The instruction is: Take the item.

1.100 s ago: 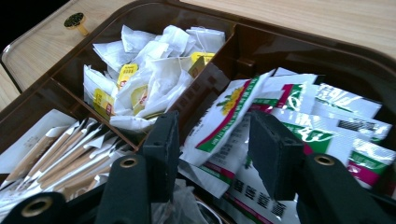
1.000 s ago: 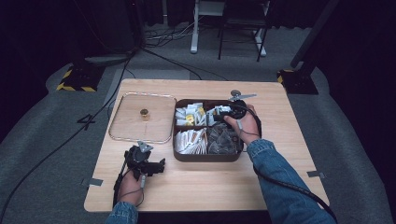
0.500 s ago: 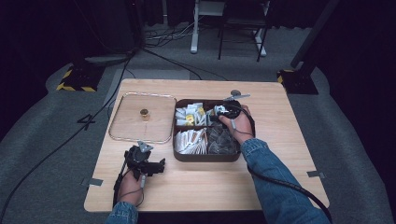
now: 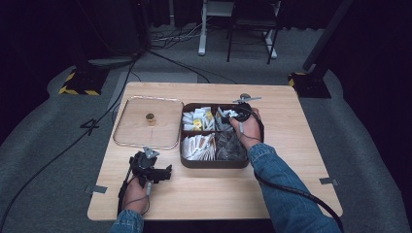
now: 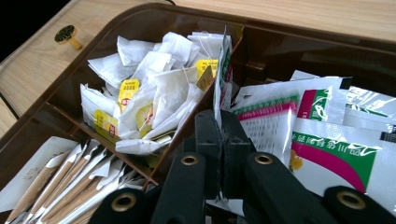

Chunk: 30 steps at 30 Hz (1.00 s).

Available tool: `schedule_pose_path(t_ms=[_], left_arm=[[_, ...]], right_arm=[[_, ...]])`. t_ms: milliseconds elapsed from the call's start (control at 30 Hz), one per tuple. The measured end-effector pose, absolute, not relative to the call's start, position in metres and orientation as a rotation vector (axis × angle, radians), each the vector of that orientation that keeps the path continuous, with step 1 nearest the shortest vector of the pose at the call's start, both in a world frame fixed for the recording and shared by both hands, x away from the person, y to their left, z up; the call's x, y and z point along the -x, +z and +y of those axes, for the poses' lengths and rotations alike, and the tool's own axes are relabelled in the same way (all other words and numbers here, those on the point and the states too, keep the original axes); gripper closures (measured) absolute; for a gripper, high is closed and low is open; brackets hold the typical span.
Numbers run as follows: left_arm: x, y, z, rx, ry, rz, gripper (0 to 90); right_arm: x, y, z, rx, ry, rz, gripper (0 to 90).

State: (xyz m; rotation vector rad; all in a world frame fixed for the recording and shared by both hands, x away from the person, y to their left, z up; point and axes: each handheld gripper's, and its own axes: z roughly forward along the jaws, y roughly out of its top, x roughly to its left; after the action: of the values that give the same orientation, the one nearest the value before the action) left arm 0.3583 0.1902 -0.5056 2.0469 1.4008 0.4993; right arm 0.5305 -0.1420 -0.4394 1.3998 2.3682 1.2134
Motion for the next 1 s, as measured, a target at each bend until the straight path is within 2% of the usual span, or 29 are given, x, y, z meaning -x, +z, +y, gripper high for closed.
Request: schedule_pose_path(t_ms=[433,1000], left_arm=[[-0.358,-0.506,0.190,-2.046,0.499,1.401,0.0],[-0.358,-0.506,0.190,-2.045,0.501,1.403,0.0]], right_arm=[[-0.519,-0.411,-0.151,-1.337,1.303,2.324,88.9],[-0.497,-0.374,-0.183,-1.306,1.498,2.260,89.0]])
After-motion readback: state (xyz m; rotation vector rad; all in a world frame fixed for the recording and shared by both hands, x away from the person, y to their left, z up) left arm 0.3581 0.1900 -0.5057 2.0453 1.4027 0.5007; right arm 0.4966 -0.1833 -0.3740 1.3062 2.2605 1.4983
